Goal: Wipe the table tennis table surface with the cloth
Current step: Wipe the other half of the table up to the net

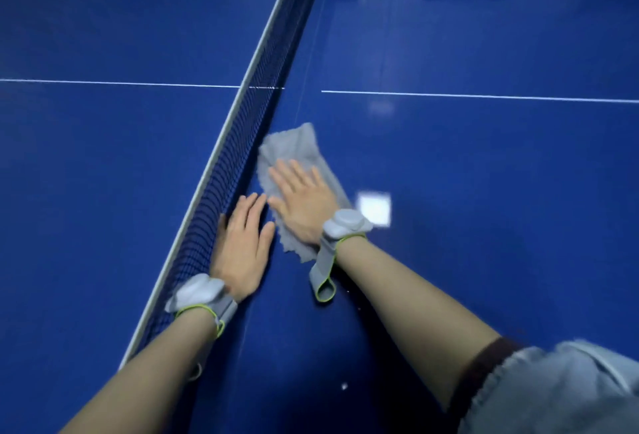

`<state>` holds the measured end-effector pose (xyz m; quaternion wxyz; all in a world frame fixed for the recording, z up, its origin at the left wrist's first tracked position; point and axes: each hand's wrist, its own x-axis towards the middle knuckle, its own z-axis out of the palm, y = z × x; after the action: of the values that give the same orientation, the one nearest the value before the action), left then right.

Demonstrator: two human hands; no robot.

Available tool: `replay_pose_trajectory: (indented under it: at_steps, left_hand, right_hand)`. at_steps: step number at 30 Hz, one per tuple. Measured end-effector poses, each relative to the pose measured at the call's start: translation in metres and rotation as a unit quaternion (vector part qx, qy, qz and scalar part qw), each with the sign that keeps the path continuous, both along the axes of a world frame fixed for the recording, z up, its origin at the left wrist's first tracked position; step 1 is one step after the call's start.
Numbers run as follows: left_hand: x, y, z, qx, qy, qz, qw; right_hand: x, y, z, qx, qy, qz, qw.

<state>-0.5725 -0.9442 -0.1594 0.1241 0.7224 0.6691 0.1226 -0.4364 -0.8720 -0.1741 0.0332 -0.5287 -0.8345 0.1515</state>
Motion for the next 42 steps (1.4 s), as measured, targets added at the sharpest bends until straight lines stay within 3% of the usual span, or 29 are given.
replay_pose_trajectory:
  at_steps: [3,5,9,13,19,23,29,34,38,42]
  left_hand:
    - [0.006,0.003,0.009,-0.001,-0.018,0.036,0.999]
    - [0.013,0.001,0.016,0.007,-0.027,0.051,0.998]
    - [0.039,-0.021,0.024,0.0,-0.024,0.059,0.998]
    - [0.067,-0.044,0.028,-0.016,0.003,0.052,0.999]
    - [0.094,-0.073,0.035,-0.047,0.007,0.012,0.999]
    - [0.1,-0.088,0.032,-0.054,0.016,-0.002,0.998]
    - [0.115,-0.091,0.035,-0.056,-0.005,-0.028,0.998]
    - [0.098,-0.09,0.039,-0.05,-0.023,0.009,0.998]
    - [0.086,-0.103,0.032,-0.053,-0.001,0.008,0.999]
    - [0.082,-0.127,0.031,-0.039,-0.035,0.005,0.999]
  right_hand:
    - [0.007,-0.038,-0.001,0.015,-0.012,0.103,0.995]
    - [0.026,-0.059,-0.002,0.005,-0.004,0.107,0.994]
    - [0.097,-0.079,-0.001,-0.027,0.036,0.012,0.999]
    - [0.192,-0.08,0.004,-0.017,0.021,-0.126,0.992]
    - [0.333,-0.12,0.011,-0.013,-0.014,-0.28,0.96]
    - [0.378,-0.166,0.011,-0.016,-0.014,-0.381,0.924]
    - [0.369,-0.214,0.006,0.001,-0.01,-0.514,0.858]
    - [0.311,-0.229,0.007,-0.009,-0.007,-0.555,0.831]
    - [0.249,-0.215,0.008,-0.023,-0.004,-0.542,0.84]
    - [0.176,-0.171,0.007,-0.017,0.006,-0.477,0.879]
